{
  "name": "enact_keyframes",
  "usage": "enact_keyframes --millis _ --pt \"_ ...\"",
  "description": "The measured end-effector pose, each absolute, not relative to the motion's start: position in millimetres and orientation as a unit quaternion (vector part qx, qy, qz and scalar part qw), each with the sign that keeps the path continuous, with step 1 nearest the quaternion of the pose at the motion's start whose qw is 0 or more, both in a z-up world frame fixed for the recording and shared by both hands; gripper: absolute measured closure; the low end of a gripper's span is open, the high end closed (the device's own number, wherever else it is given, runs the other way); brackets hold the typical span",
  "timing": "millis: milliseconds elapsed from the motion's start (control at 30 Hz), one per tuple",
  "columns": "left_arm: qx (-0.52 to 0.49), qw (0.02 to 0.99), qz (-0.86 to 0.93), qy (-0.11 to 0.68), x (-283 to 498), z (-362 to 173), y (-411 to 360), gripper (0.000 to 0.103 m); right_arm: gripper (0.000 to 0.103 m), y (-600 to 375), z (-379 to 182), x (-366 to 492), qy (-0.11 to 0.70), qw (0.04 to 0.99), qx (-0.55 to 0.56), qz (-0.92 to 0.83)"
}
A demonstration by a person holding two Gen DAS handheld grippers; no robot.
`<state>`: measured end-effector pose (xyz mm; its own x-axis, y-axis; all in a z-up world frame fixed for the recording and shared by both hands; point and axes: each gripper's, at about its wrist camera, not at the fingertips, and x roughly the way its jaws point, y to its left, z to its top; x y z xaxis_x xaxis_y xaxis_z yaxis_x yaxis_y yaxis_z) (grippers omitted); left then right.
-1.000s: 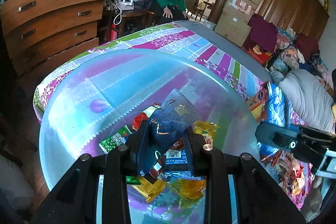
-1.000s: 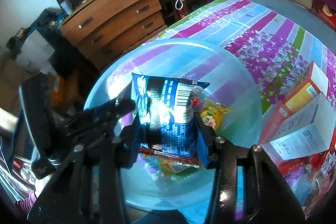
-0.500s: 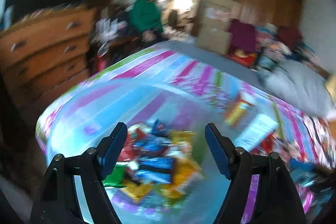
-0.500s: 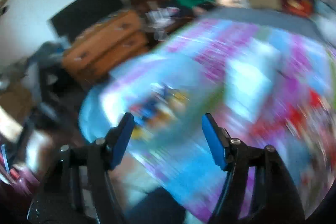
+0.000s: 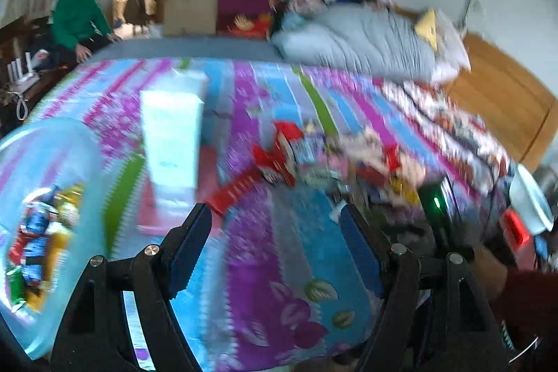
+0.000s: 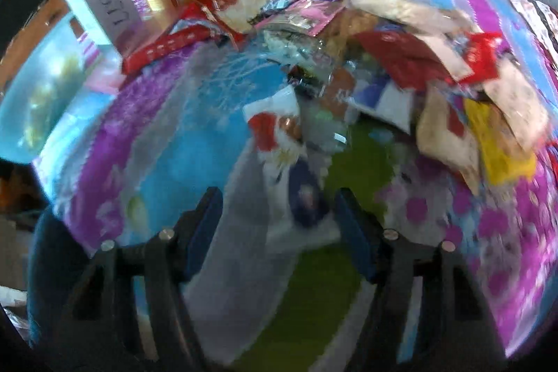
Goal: Organize snacks
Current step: 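Swing both grippers back toward the snack pile, then grasp a white cartoon-printed pack with the right gripper while the left gripper grasps a red pack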
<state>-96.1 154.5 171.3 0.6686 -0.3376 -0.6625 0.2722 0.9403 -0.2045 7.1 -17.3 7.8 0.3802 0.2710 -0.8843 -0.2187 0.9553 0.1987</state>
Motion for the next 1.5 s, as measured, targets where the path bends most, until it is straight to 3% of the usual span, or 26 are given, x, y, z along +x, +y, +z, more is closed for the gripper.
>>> enact_keyframes --millis 67,100,133,200,533,667,700,733,833,933,1100,1367,1500 --pt "-0.043 0.906 -0.17 0.385 -81.8 156.5 141.9 0.026 0.058 -18.2 2.7 12.7 0.532 0.834 0.016 0.145" --pt "-0.041 0.905 -0.169 0.388 -74.5 152.1 135.1 0.026 0.07 -19.7 2.4 11.9 0.529 0.836 0.016 0.145" --pt "-0.038 0.904 -0.171 0.391 -64.3 145.9 127.1 0.03 0.073 -24.0 2.2 9.1 0.525 0.837 0.029 0.15" --pt "-0.036 0.901 -0.176 0.396 -39.5 133.3 108.7 0.035 0.073 -36.3 2.5 1.6 0.519 0.836 0.067 0.164" --pt "0.041 0.929 -0.058 0.363 128.6 88.2 41.9 0.033 0.073 -98.6 -7.2 -38.2 0.511 0.805 0.219 0.206" --pt "0.049 0.887 -0.049 0.456 167.2 37.7 44.0 0.036 0.073 -101.0 -9.4 -34.2 0.507 0.798 0.243 0.216" --pt "0.038 0.876 -0.08 0.473 164.7 32.3 40.4 0.041 0.073 -101.3 -9.7 -33.4 0.506 0.798 0.244 0.218" --pt "0.04 0.867 -0.116 0.483 155.0 30.1 33.7 0.053 0.073 -101.6 -9.5 -32.6 0.505 0.798 0.245 0.221" --pt "0.088 0.86 -0.207 0.457 101.2 41.4 9.9 0.052 0.073 -105.4 -11.0 -30.4 0.502 0.795 0.256 0.225" --pt "0.054 0.841 -0.286 0.455 48.4 57.0 10.9 0.051 0.073 -106.9 -10.2 -33.3 0.497 0.799 0.255 0.221" --pt "0.018 0.861 -0.255 0.439 -15.2 72.4 41.1 0.05 0.073 -112.6 -9.3 -37.9 0.492 0.805 0.253 0.217" --pt "-0.016 0.86 -0.228 0.456 -36.0 64.9 69.3 0.049 0.073 -108.8 -11.8 -40.7 0.49 0.804 0.257 0.216" --pt "-0.021 0.866 -0.242 0.437 -40.7 77.1 66.1 0.037 0.073 -111.9 -13.8 -39.7 0.492 0.8 0.265 0.218"
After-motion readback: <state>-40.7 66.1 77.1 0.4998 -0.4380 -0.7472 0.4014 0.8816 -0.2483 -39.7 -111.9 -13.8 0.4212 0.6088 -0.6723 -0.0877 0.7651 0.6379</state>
